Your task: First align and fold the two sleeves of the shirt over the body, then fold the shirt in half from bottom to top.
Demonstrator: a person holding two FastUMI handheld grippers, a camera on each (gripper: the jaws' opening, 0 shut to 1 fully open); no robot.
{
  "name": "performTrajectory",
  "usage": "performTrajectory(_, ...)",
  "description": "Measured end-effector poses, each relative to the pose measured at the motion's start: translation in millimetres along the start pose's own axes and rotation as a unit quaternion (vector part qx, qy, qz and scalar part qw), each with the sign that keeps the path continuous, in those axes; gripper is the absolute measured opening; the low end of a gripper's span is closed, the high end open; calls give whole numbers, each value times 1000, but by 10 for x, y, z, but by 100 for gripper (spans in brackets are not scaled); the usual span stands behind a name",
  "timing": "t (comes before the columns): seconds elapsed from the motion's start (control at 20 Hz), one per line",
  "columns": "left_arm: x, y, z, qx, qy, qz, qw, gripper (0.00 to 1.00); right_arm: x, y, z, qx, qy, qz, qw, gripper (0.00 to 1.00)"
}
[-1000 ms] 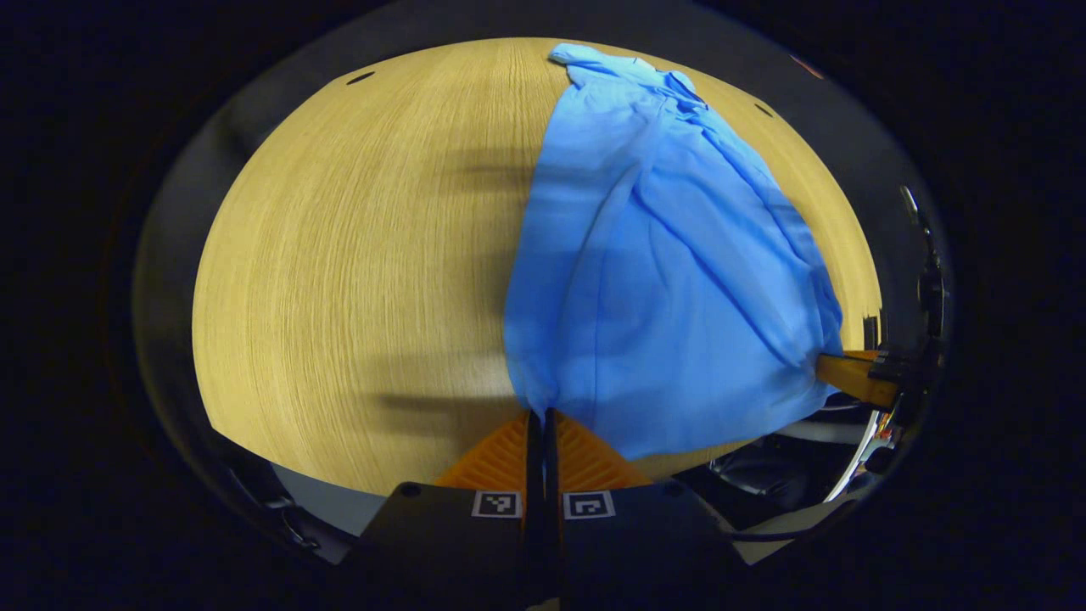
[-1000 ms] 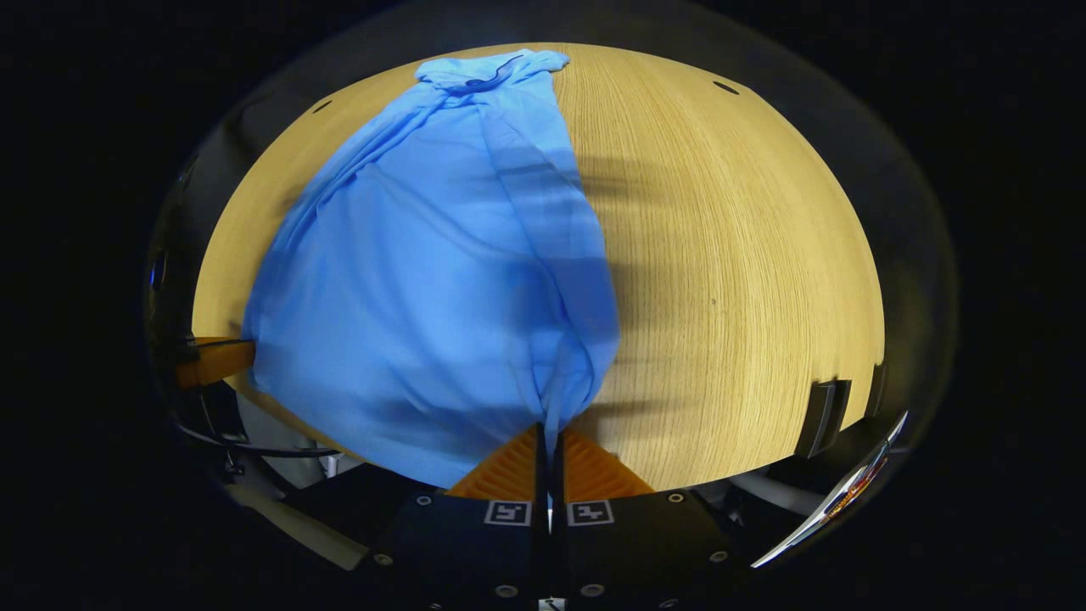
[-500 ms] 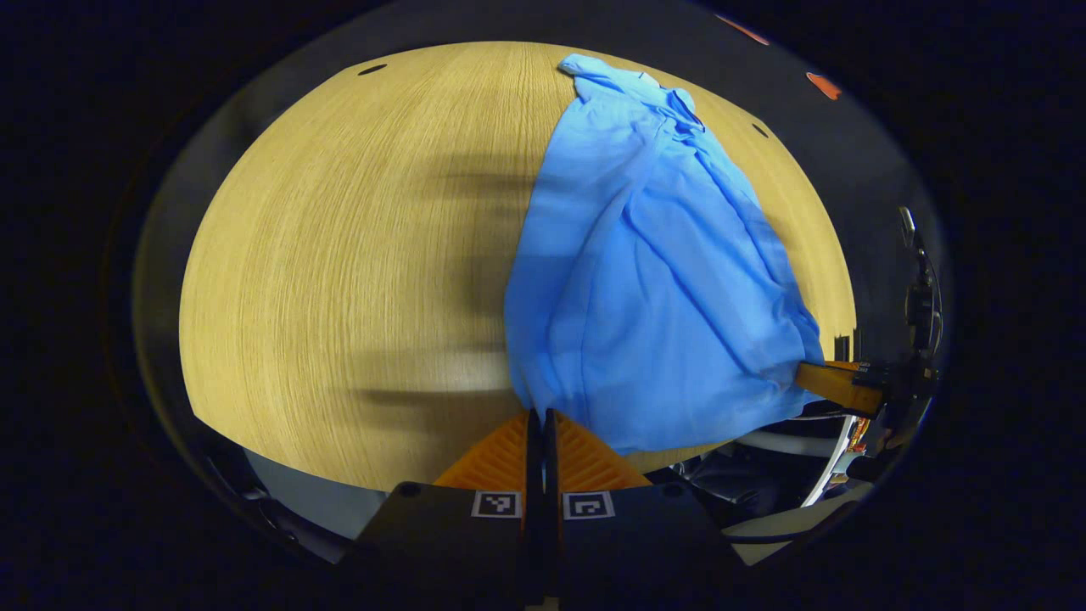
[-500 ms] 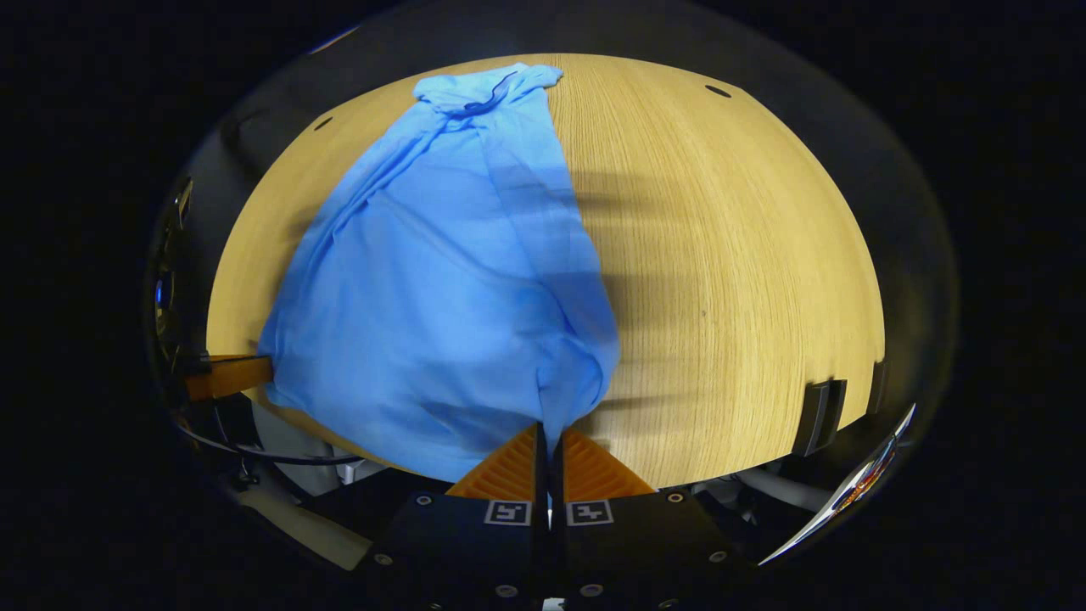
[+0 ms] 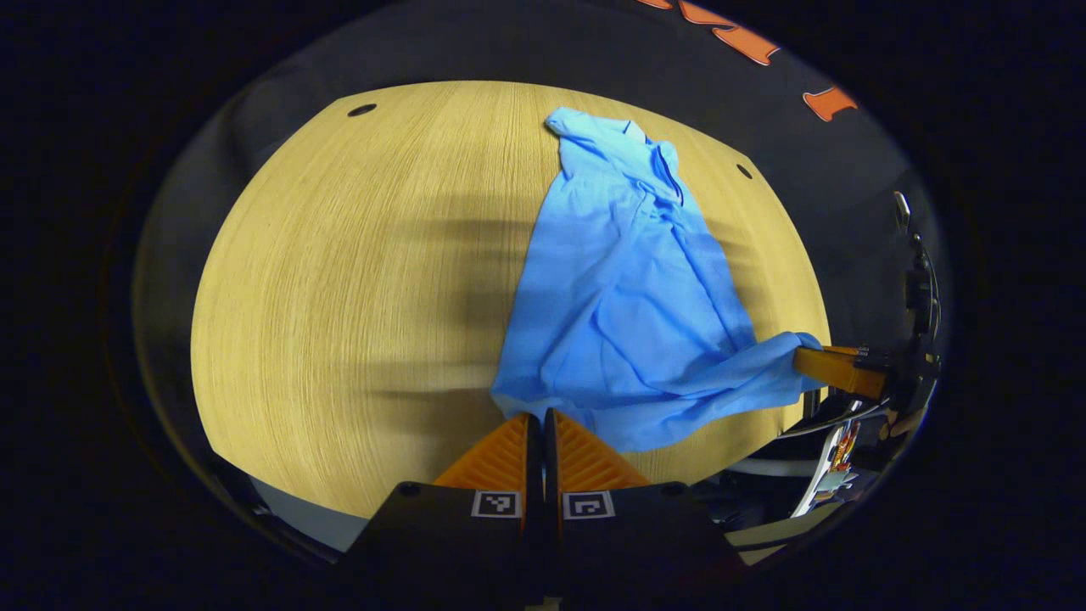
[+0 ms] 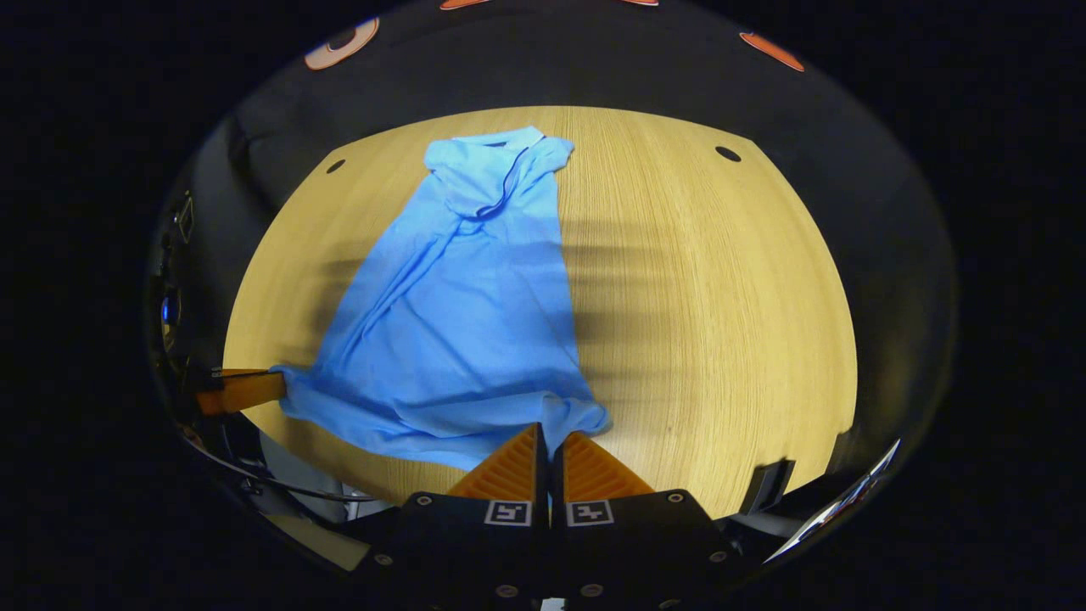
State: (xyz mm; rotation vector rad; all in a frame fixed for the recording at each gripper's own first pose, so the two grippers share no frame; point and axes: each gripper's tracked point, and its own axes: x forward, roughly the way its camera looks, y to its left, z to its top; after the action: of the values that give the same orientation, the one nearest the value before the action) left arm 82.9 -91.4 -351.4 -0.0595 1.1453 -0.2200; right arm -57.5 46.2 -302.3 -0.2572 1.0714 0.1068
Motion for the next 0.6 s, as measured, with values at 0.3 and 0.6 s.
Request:
performTrajectory(0.3,25,67,667,2,-28,13,1000,5,63,-81,582,0,-18,8,1000,1)
performTrajectory(0.6,116,-12,1287,19,-48,25,998,4,212,-184,1238,-13,-39,12,999,1)
